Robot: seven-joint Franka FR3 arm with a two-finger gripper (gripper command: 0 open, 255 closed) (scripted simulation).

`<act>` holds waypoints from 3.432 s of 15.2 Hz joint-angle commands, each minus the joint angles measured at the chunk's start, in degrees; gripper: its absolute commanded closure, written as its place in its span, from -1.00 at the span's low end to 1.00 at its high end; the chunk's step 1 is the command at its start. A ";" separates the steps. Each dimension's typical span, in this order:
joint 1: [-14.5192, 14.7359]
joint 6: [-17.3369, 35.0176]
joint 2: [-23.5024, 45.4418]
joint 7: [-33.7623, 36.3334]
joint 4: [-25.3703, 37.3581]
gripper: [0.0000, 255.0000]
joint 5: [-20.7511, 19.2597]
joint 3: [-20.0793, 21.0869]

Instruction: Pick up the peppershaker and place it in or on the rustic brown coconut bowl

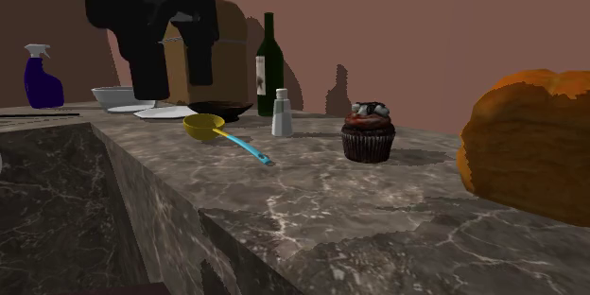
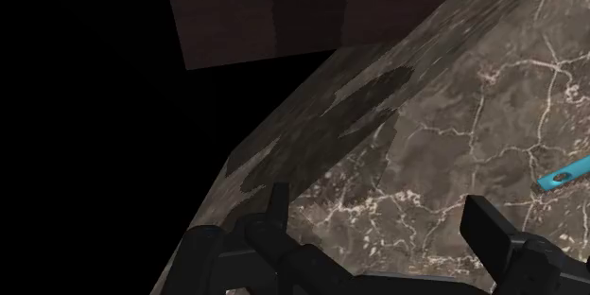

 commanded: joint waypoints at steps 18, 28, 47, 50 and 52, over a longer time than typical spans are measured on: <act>4.00 7.81 17.76 28.67 11.92 -1.00 12.00 20.96; 4.24 10.89 36.67 46.70 28.94 -1.00 8.78 32.00; 5.41 16.56 44.38 52.98 30.59 -1.00 5.27 35.07; 5.41 16.56 44.38 52.98 30.59 1.00 5.27 35.07; 5.41 16.56 44.37 52.98 30.60 1.00 5.27 35.07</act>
